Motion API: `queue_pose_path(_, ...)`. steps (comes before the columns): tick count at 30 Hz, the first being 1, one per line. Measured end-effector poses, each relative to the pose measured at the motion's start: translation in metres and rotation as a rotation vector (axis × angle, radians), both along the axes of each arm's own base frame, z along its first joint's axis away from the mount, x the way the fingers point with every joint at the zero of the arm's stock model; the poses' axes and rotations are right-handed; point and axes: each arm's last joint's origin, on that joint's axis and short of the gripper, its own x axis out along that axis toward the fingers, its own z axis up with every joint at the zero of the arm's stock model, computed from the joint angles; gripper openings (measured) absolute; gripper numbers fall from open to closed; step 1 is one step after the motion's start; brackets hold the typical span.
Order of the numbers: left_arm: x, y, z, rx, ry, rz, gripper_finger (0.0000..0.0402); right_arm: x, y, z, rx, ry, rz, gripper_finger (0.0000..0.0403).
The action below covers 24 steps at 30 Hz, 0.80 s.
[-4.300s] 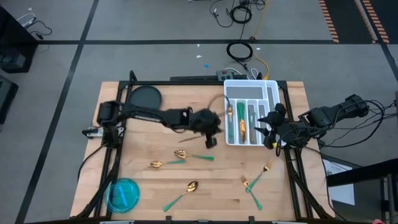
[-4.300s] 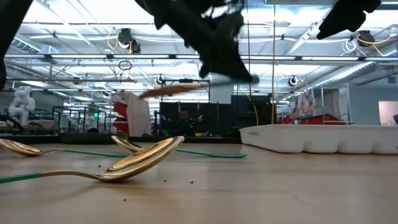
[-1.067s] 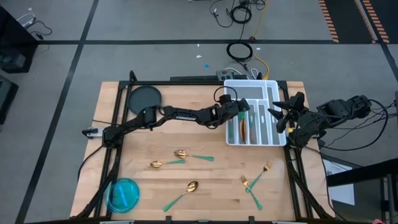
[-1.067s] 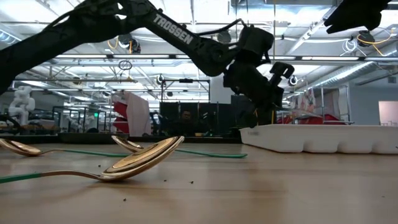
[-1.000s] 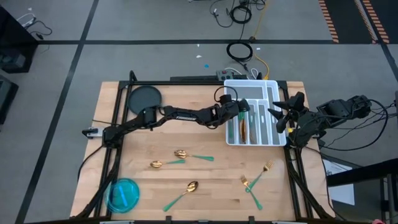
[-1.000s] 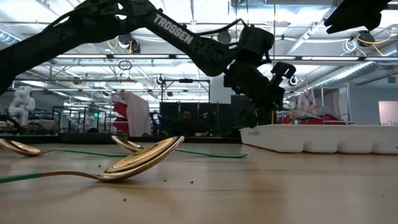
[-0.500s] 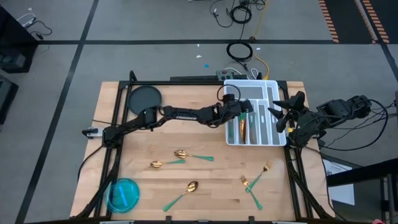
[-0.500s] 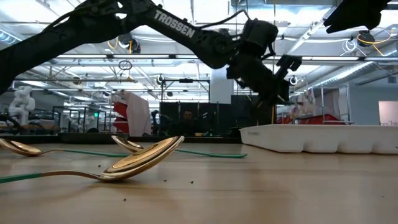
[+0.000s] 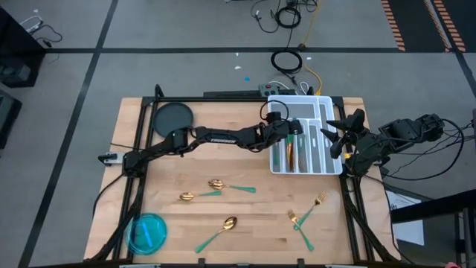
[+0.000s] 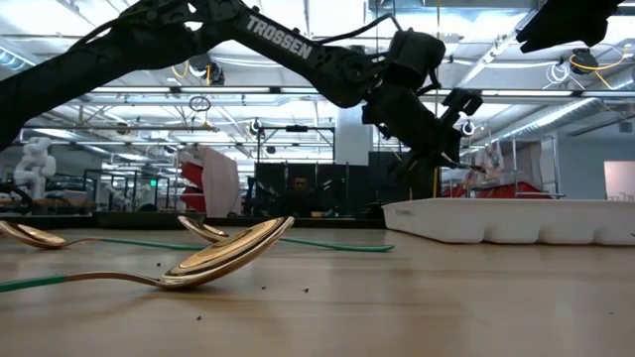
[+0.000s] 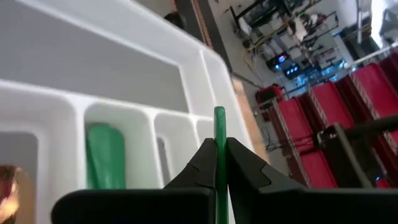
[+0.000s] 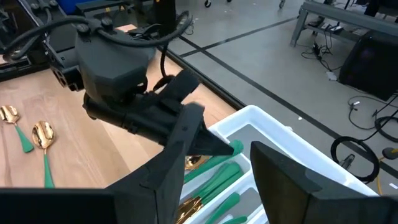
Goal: Sort silverware
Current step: Put the green knife into the silverware tray
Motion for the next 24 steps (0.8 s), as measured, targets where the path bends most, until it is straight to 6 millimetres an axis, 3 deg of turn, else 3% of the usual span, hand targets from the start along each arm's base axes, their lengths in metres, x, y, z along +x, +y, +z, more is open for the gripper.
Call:
queue_pose_path(6,-0.001,0.006,0.005,0.040,0.001,0.049,0.0018,0.000,0.000,0.000,0.000,0.000,0.000,0.0176)
queue_pose_path(15,0.006,0.001,-0.021,0.026,-0.017,0.061,0.0018,0.000,0.000,0.000,0.002,0.000,0.000,0.0176)
queue_pose_path(24,0.006,-0.001,-0.023,0.082,0.047,0.022,0.0018,0.000,0.000,0.000,-0.001,0.007,0.009,0.0176)
